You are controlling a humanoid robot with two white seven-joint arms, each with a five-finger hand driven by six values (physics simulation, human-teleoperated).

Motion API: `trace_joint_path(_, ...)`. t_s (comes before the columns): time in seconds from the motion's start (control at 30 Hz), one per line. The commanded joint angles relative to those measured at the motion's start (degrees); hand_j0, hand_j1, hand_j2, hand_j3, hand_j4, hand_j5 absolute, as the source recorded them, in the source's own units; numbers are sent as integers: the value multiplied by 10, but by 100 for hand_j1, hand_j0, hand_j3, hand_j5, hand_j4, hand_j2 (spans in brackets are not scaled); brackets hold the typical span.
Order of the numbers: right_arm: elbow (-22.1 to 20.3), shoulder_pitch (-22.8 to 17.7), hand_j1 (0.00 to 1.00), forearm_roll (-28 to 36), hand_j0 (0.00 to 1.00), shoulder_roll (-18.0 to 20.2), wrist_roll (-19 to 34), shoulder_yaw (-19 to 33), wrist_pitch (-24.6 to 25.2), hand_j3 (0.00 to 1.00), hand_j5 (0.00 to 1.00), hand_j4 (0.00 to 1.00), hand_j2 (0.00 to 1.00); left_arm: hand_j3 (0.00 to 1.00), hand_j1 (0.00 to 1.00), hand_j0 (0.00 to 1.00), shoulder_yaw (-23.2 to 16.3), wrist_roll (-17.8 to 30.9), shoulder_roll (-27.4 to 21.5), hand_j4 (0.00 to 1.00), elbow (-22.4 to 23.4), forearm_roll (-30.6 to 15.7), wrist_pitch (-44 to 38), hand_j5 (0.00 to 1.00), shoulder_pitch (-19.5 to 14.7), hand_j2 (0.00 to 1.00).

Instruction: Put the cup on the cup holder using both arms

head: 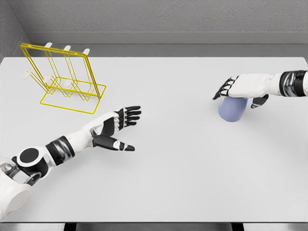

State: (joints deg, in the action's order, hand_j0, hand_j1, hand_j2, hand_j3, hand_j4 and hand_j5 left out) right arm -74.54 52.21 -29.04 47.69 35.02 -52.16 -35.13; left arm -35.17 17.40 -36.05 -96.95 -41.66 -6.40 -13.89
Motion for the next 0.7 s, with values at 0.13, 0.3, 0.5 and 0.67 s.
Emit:
trace_joint_path(0.13, -1, 1, 74, -11, 74, 0, 0, -4, 1, 74, 74, 74, 74, 100, 100, 100, -2, 0, 5, 100, 21, 3, 3, 100, 0, 100)
trace_joint_path(0.3, -2, 3, 64, -13, 64, 0, 0, -5, 1, 64, 64, 64, 64, 100, 100, 100, 3, 0, 3, 100, 20, 9, 7, 100, -4, 100)
trace_joint_path(0.5, -7, 4, 55, -12, 55, 2, 0, -3, 1, 55, 55, 55, 55, 100, 100, 100, 4, 0, 0, 100, 19, 24, 7, 100, -4, 100)
trace_joint_path(0.67, -38, 7, 48, -12, 48, 9, 0, 2, 1, 48, 48, 48, 48, 100, 100, 100, 5, -1, -1, 100, 19, 40, 8, 100, -4, 100)
